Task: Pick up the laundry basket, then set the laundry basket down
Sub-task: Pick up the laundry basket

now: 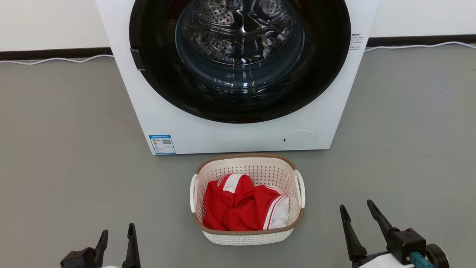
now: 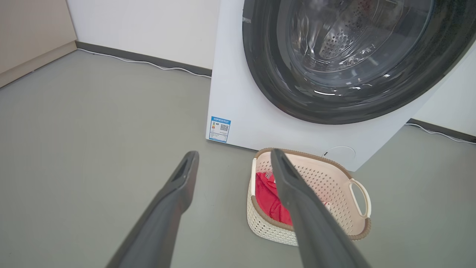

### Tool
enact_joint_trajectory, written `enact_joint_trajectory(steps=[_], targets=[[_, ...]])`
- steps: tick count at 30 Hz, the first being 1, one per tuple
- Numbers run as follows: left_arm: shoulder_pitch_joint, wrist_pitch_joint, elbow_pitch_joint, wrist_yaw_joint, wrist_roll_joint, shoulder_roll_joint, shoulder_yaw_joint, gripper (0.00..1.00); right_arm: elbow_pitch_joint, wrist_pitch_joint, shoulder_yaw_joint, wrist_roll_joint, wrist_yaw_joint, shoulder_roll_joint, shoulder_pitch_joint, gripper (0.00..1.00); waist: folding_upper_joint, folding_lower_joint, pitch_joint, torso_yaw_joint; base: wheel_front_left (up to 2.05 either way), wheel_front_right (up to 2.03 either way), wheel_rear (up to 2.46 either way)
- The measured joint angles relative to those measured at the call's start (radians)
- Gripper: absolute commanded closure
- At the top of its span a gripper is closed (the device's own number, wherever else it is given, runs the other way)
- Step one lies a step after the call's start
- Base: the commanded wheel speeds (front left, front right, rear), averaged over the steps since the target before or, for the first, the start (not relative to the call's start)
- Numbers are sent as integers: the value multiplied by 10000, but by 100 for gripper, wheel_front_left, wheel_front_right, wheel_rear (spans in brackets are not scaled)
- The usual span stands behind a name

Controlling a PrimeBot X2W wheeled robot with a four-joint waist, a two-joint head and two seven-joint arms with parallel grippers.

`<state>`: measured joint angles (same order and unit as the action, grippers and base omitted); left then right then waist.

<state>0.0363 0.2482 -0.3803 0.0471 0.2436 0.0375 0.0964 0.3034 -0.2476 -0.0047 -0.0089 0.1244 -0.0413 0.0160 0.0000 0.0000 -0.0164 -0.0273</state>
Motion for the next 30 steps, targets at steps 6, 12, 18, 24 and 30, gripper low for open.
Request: enact_joint_trajectory(steps=[6,12,18,24,30], targets=[[-1,0,-17,-2,2,2,-15,0,2,0,-115,0,0,2,-3,0,0,0,-66,-19,0,0,0],[-208,27,-238,-4,15,6,-180,0,234,-2,-629,31,2,-40,-393,0,0,0,-586,1,0,0,0],[-1971,31,-1185,-4,13,6,-769,0,1254,-2,-846,-46,4,-46,-1962,0,0,0,-1813,41,0,0,0],[-3682,31,-2027,-4,-48,-13,-1221,0,2155,-4,-874,-278,4,-71,-3500,0,0,0,-3050,86,0,0,0],[-5462,44,-2757,-2,-71,-42,-1407,0,2963,-4,-876,-318,4,-107,-5102,0,0,0,-4638,139,0,0,0]])
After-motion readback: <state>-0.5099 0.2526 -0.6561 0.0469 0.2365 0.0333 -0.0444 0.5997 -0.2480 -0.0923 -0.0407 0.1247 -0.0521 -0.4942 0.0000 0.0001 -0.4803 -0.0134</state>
